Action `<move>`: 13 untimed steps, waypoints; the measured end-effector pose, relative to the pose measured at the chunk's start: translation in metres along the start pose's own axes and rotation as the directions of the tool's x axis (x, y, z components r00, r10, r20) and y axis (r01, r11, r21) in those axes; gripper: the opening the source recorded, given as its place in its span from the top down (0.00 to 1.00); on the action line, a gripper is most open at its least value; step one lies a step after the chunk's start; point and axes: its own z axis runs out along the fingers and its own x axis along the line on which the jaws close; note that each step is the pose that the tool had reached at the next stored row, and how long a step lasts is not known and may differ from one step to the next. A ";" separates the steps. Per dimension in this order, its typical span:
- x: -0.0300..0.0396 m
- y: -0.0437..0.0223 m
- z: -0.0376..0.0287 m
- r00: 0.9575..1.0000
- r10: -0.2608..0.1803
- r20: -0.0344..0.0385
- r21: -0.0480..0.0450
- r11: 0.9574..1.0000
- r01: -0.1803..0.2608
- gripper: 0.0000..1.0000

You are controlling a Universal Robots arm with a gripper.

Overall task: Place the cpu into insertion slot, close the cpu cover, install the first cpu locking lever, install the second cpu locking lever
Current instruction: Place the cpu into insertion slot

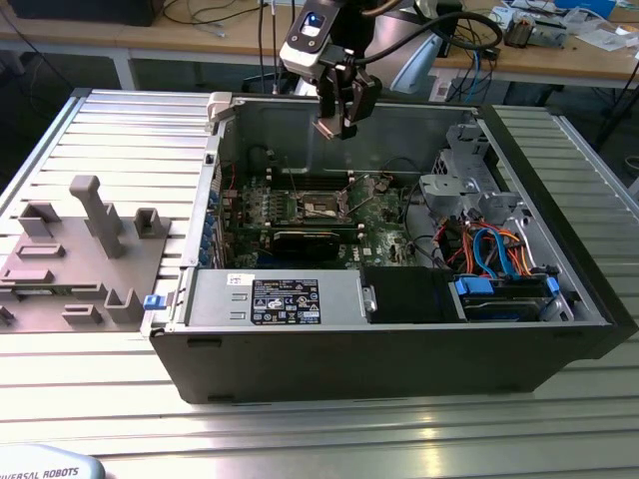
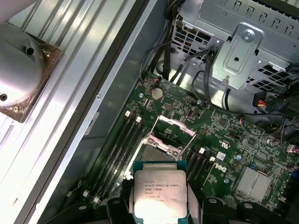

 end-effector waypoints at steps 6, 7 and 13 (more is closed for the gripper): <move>0.0000 0.0000 0.0000 1.000 0.006 0.000 0.000 1.000 -0.006 0.46; 0.0000 0.0000 0.0000 1.000 0.006 0.000 0.000 1.000 -0.006 0.46; 0.0000 0.0000 0.0001 1.000 0.011 0.001 0.000 1.000 -0.011 0.46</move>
